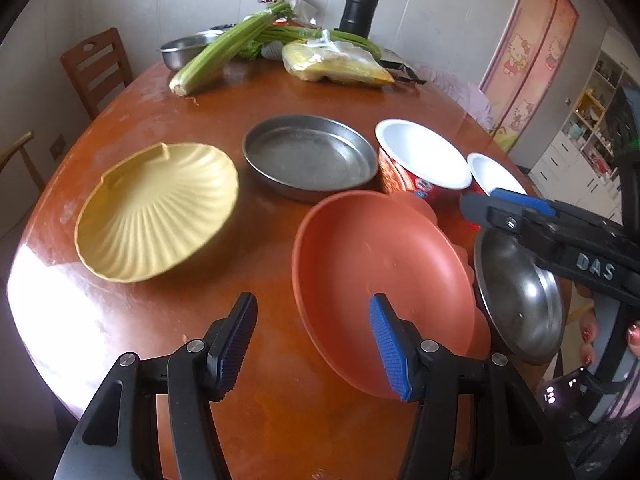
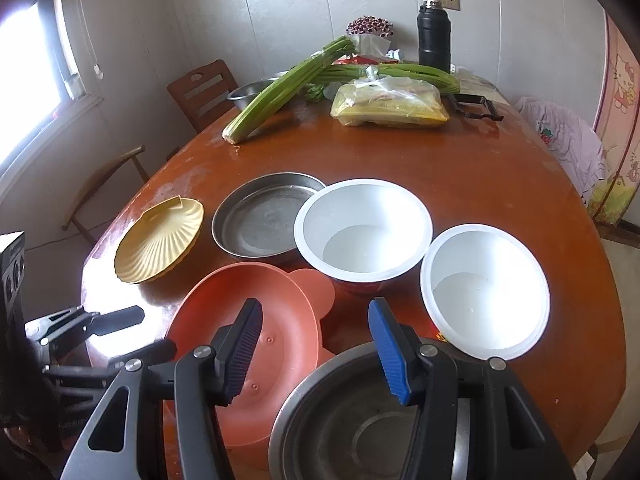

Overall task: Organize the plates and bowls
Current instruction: 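Move the left tool to the orange pig-shaped plate and grasp its rim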

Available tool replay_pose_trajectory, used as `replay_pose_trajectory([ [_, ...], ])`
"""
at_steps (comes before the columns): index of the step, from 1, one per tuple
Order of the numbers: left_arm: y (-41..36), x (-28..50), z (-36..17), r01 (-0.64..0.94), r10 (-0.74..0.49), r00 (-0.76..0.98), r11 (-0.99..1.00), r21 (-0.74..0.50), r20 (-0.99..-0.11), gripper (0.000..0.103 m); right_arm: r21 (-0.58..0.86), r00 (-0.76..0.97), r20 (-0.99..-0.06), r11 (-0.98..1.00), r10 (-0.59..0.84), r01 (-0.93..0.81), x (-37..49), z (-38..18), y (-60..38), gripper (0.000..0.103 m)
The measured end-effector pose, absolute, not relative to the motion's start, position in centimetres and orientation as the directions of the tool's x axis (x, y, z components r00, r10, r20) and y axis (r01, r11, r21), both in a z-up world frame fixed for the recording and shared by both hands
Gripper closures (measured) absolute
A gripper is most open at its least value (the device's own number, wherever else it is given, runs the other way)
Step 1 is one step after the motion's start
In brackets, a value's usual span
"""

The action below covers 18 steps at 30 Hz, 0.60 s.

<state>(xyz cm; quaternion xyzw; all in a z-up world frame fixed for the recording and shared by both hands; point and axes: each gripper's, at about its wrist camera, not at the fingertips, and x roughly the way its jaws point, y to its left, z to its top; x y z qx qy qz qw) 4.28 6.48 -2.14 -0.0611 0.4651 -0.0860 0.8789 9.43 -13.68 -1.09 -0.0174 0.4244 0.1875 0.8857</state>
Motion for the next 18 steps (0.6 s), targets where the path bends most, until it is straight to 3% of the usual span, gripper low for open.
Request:
replay_pose_trajectory([
  [18, 5.4, 4.3, -4.5, 0.086, -0.167, 0.524, 0.986, -0.143, -0.835, 0.043, 0.019, 0.523, -0.816, 0.916, 0.246, -0.401, 10.8, -4.1, -10.4, 0.048],
])
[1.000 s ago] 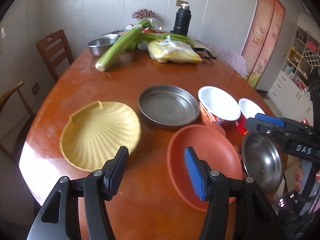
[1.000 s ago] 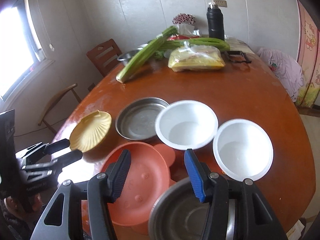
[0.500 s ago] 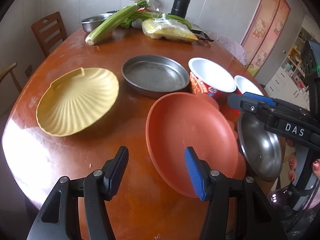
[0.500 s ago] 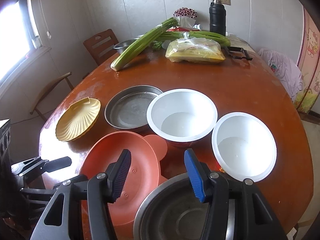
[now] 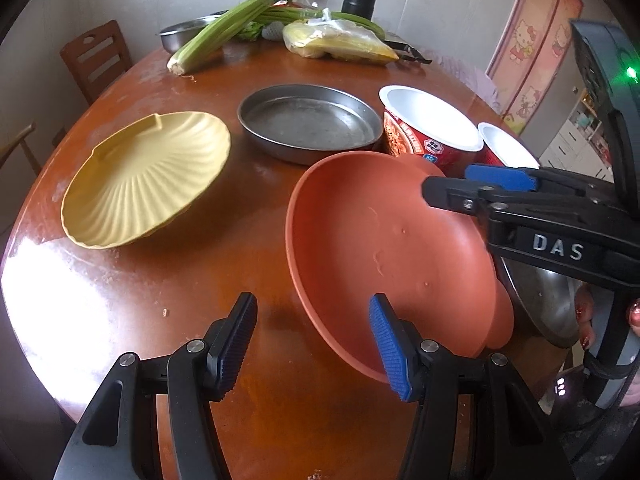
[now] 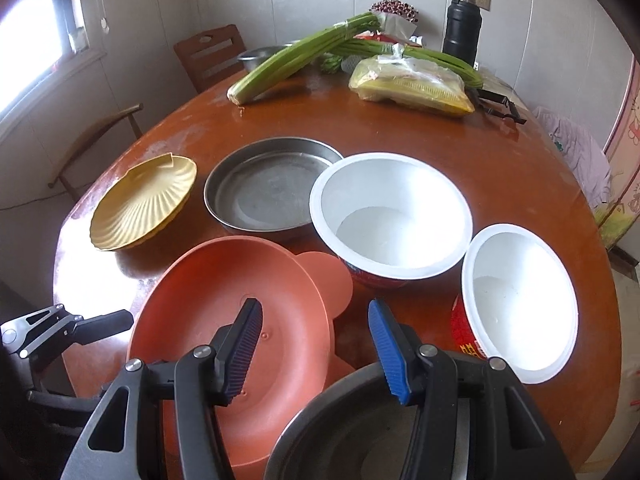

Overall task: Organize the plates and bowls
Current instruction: 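Move the left tool to the orange pig-shaped plate and grasp its rim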

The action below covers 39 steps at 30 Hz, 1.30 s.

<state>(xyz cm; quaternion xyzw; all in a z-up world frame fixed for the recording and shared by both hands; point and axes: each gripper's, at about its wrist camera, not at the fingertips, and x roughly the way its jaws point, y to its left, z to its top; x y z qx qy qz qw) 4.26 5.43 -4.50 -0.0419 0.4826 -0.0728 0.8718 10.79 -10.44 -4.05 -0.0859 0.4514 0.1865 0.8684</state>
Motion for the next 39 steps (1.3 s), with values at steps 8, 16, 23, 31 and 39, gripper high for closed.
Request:
replay_pose_trajectory([
  [8, 4.3, 4.3, -4.8, 0.09, -0.155, 0.524, 0.988, -0.126, -0.838, 0.043, -0.01, 0.52, -0.824, 0.912, 0.225, -0.409, 11.4, -4.9, -9.4, 0.048],
  [16, 3.1, 4.1, -5.2, 0.109, -0.118, 0.533, 0.992, -0.07, -0.838, 0.043, -0.041, 0.523, -0.828, 0.909, 0.201, -0.415, 11.5, -5.3, -8.6, 0.048],
  [23, 4.3, 4.4, -5.2, 0.084, -0.096, 0.536, 0.995, -0.06, -0.839, 0.041, -0.053, 0.509, -0.84, 0.904, 0.19, -0.425, 11.6, -5.3, -8.2, 0.047],
  [31, 7.0, 4.7, -5.3, 0.028, -0.076, 0.542, 0.997, -0.073, -0.837, 0.041, -0.041, 0.49, -0.85, 0.902, 0.195, -0.43, 11.5, -5.2, -7.6, 0.047],
  [39, 10.7, 5.2, -5.2, -0.064, -0.04, 0.552, 0.994, -0.09, -0.833, 0.041, -0.036, 0.467, -0.855, 0.874, 0.224, -0.485, 10.2, -5.2, -5.6, 0.047],
])
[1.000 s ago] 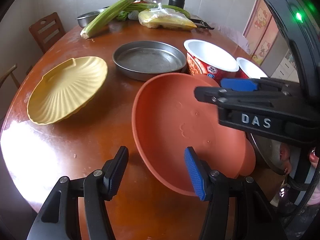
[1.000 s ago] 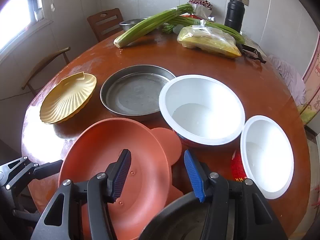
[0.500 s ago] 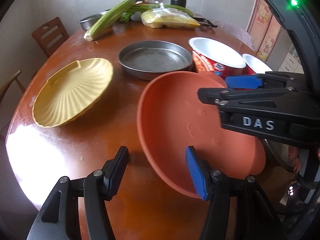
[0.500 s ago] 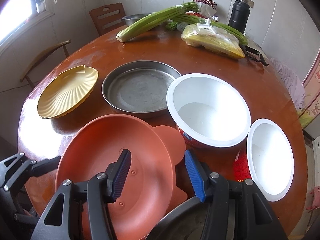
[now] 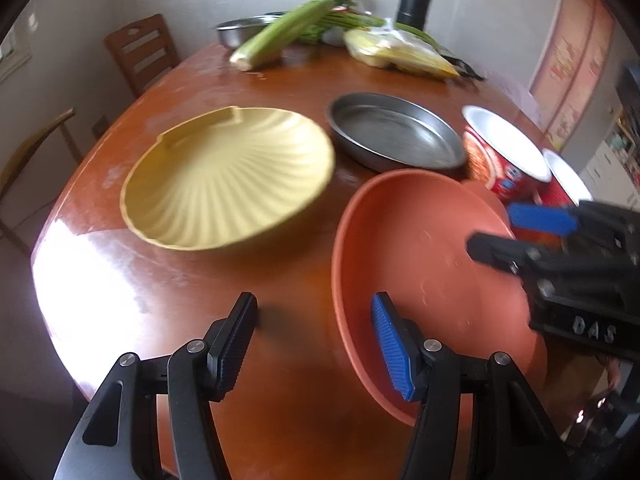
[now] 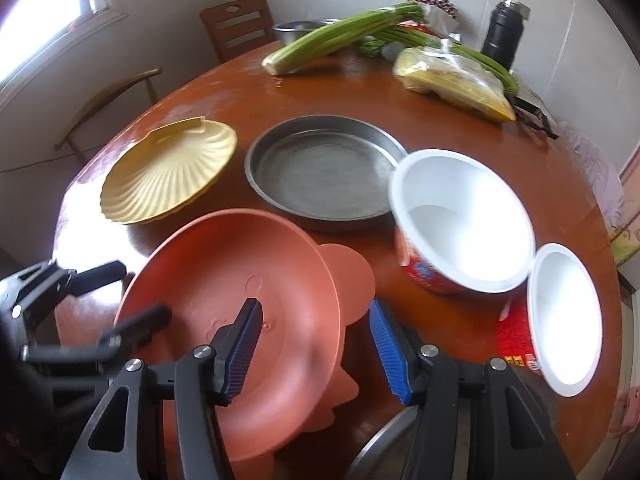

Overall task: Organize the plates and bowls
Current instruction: 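Move the left tool to the orange pig-shaped plate and grasp its rim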

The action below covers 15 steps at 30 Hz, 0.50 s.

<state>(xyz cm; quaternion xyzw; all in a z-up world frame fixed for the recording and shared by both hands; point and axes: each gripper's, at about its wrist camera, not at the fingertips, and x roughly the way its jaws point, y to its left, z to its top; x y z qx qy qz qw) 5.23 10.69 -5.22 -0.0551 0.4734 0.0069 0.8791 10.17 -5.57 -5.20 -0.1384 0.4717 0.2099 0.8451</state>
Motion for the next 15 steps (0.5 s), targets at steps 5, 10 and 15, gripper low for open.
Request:
replay_pose_trajectory([
  [5, 12.3, 4.3, -4.8, -0.085, -0.058, 0.561, 0.988, -0.127, -0.826, 0.042, -0.022, 0.454, -0.858, 0.865, 0.242, -0.502, 10.0, -5.1, -5.0, 0.047],
  [10, 12.2, 3.1, -4.7, -0.067, -0.096, 0.562, 0.985, -0.161, -0.822, 0.042, -0.006, 0.44, -0.87, 0.886, 0.224, -0.463, 10.8, -5.7, -5.5, 0.047],
  [15, 10.6, 3.4, -5.3, -0.046, -0.092, 0.559, 0.989, -0.142, -0.824, 0.042, 0.009, 0.429, -0.871, 0.879, 0.241, -0.477, 10.9, -6.2, -5.0, 0.047],
])
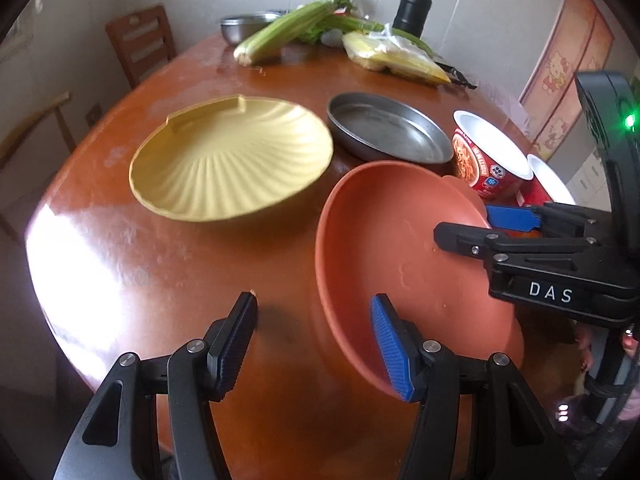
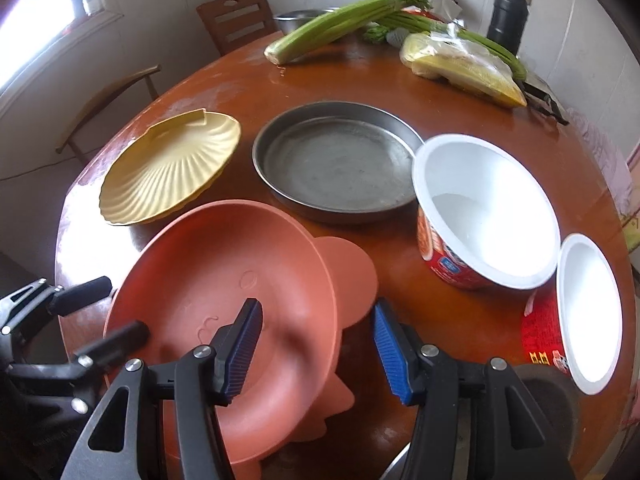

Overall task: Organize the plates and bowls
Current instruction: 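Move the left tool to the orange pig-shaped plate and grasp its rim, then lift the orange plate with the left tool toward the yellow shell plate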

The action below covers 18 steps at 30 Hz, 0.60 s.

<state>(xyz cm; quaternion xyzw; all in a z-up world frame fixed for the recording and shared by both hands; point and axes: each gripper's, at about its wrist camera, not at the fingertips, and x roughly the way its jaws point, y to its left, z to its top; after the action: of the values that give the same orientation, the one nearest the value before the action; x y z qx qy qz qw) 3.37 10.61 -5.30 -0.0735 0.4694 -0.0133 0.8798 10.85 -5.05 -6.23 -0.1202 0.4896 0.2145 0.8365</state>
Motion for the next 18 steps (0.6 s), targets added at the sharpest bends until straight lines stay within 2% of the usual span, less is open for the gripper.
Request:
replay_pose_trajectory([
  [4, 9.9, 3.7, -5.2, -0.025, -0.109, 0.566, 0.988, -0.149, -0.817, 0.05, 0.007, 0.431, -0.866, 0.868, 0.254, -0.497, 10.5, -6.4, -4.7, 0.063],
  [5, 9.7, 3.7, -5.2, -0.013, -0.122, 0.565, 0.988, -0.156, -0.816, 0.059, 0.016, 0.427, -0.865, 0.863, 0.265, -0.504, 10.3, -6.4, -4.6, 0.063],
  [6, 9.6, 3.7, -5.1, -0.007, -0.13, 0.563, 0.987, -0.162, -0.816, 0.062, 0.025, 0.423, -0.862, 0.857, 0.279, -0.514, 10.1, -6.4, -4.5, 0.064],
  [18, 10.6, 3.6, -2.9, -0.013, -0.123, 0.598, 0.987, -0.162, -0.792, 0.062, 0.065, 0.447, -0.83, 0.853, 0.334, -0.518, 7.9, -4.3, -4.8, 0.065],
])
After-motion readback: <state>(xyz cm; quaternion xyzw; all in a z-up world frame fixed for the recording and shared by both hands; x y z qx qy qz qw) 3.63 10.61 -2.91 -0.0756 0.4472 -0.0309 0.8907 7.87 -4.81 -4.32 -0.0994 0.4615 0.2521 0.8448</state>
